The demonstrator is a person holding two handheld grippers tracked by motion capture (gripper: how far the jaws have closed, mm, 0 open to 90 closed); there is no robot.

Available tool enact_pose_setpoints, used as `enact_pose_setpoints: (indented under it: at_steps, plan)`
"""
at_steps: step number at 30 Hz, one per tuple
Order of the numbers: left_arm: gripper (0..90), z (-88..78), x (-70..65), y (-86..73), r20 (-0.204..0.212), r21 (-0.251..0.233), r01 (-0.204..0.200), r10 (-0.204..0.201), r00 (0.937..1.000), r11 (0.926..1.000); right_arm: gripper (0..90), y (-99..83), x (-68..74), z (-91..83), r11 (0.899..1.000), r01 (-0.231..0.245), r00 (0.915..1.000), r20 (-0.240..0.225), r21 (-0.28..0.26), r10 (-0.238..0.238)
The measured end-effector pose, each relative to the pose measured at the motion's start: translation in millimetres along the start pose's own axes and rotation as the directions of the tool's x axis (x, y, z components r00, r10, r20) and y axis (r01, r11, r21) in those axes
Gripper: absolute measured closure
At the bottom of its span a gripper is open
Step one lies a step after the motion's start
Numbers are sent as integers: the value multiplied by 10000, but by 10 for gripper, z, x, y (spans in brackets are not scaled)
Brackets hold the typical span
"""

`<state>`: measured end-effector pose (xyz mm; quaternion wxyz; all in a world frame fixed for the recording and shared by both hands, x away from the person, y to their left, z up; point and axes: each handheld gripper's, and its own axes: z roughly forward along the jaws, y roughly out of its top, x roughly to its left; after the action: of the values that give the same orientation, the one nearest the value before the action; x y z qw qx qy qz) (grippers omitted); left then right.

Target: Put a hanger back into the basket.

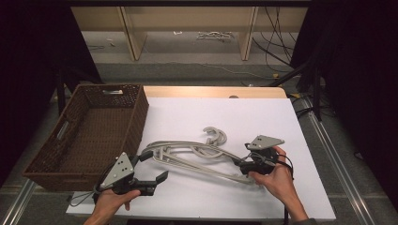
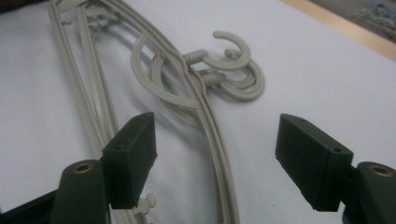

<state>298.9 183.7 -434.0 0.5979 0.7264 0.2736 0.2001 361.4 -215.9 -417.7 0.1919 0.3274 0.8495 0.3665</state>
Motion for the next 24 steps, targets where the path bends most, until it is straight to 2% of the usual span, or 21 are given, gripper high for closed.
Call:
enact_pose_setpoints:
  at_steps: [2,3,8,11,12,13,14,16,17,18,22,24]
  plan:
    - [158,-1,-9,1,-16,32,55,-55,10000,10000,342,39,-19,67,9988,239,9996,-142,424,-233]
    - [158,4,-3,0,63,-30,-52,52,10000,10000,346,61,-22,106,9970,363,9992,-176,689,-351]
    - [158,6,-5,0,76,-22,-40,40,10000,10000,398,112,-48,266,9905,846,9962,-289,1083,-820]
    - [159,5,-5,1,60,10,-21,21,10000,10000,438,136,-80,327,9810,1133,9935,-314,1575,-1097]
    - [159,6,-5,1,61,9,-23,23,10000,10000,455,137,-76,355,9811,1140,9935,-216,1565,-1120]
    - [159,2,-6,1,5,125,-58,58,10000,9999,481,153,-78,383,9751,1240,9923,-253,1840,-1214]
    - [159,2,-6,1,5,125,-58,58,10000,9999,481,153,-78,383,9751,1240,9923,-253,1840,-1214]
    - [159,3,-8,2,-3,125,-29,29,10000,9999,507,169,-93,422,9687,1411,9898,-502,2042,-1336]
    - [159,4,-9,3,-1,120,-43,43,10000,9999,520,164,-86,463,9687,1339,9907,-508,2090,-1260]
    - [159,4,-11,3,-18,122,-58,58,10000,9999,529,163,-99,485,9649,1507,9882,-593,2150,-1411]
    - [160,0,-2,4,-38,113,-58,58,10000,9999,584,161,-99,572,9506,1664,9856,-749,2620,-1519]
    - [160,2,-3,3,-38,130,-67,68,10000,9999,604,167,-91,612,9471,1715,9845,-839,2712,-1543]
